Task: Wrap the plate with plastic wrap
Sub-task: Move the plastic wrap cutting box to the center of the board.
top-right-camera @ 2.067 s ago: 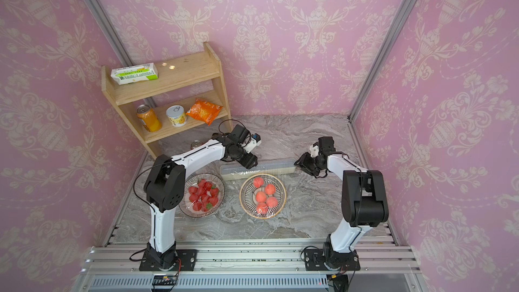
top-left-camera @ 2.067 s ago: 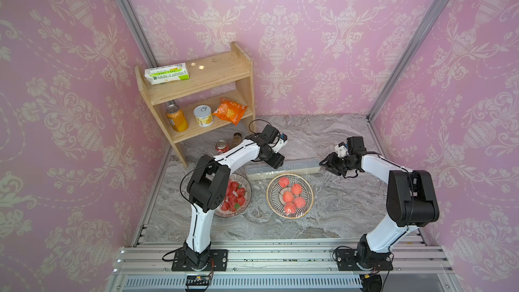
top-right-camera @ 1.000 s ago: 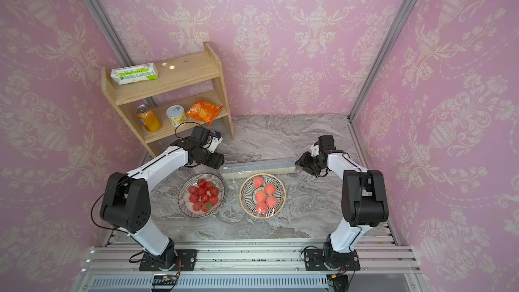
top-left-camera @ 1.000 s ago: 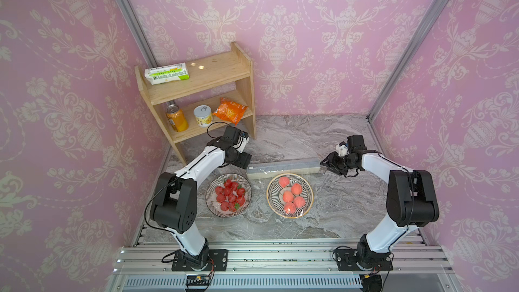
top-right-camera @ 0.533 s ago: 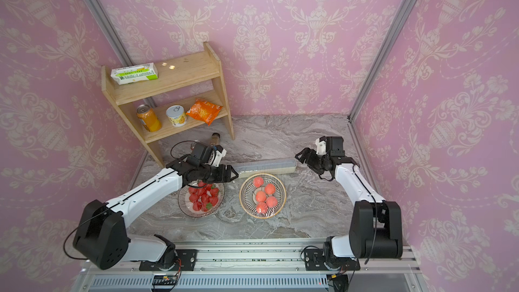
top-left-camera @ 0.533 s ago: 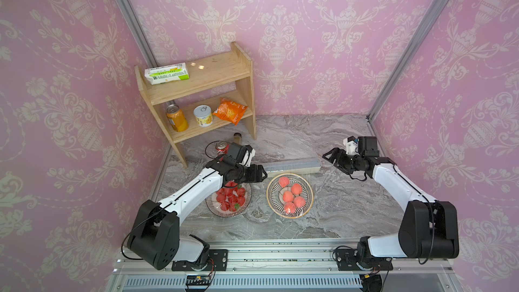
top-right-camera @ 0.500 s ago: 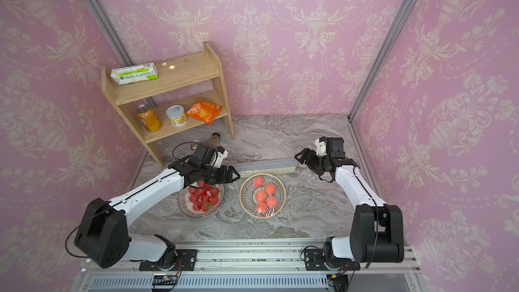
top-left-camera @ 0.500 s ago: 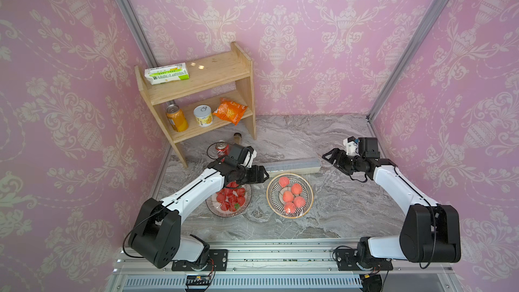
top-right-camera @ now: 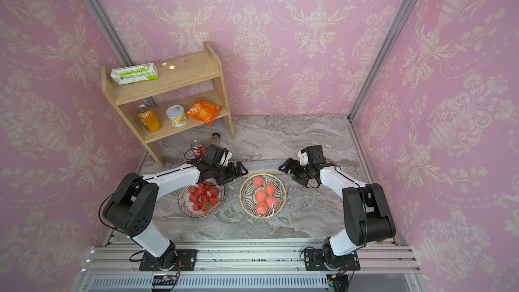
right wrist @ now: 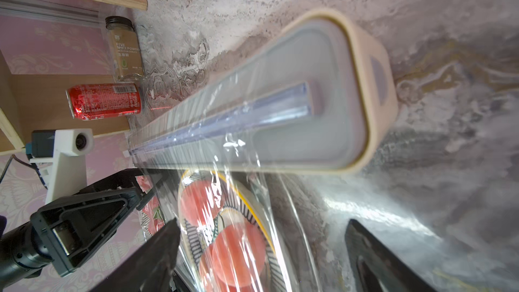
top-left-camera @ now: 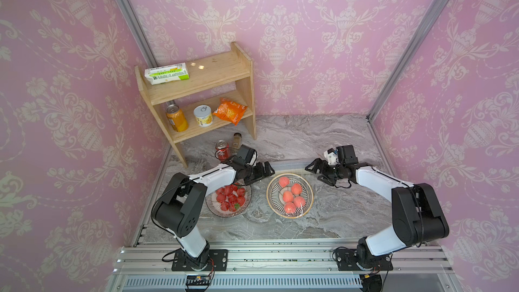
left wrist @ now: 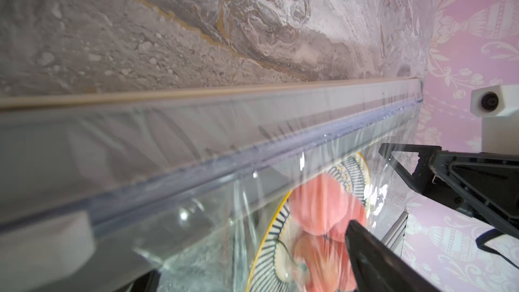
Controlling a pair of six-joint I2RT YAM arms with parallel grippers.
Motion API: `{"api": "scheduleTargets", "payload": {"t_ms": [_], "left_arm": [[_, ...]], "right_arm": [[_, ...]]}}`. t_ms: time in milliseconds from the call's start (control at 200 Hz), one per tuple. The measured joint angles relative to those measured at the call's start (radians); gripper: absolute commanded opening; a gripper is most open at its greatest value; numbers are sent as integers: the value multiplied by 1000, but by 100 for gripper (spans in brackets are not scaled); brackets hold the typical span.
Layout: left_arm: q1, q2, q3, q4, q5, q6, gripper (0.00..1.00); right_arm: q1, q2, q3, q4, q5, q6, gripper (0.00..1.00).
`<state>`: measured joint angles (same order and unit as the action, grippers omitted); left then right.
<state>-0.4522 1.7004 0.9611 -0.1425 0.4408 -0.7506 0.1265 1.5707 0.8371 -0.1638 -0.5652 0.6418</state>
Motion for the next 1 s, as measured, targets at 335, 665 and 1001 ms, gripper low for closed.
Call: {"api": "scheduleTargets", "payload": {"t_ms": [335, 665, 1001], "left_arm": [[54, 161, 235, -12, 0, 35, 99], [65, 138, 202, -21, -9, 58, 99], [57, 21, 179, -62, 30, 105, 99]], "right_arm": [[0, 186, 201, 48, 24, 1, 94], [-1, 152, 211, -10, 103, -64, 91], [37, -14, 171, -16, 58, -109, 88]]}}
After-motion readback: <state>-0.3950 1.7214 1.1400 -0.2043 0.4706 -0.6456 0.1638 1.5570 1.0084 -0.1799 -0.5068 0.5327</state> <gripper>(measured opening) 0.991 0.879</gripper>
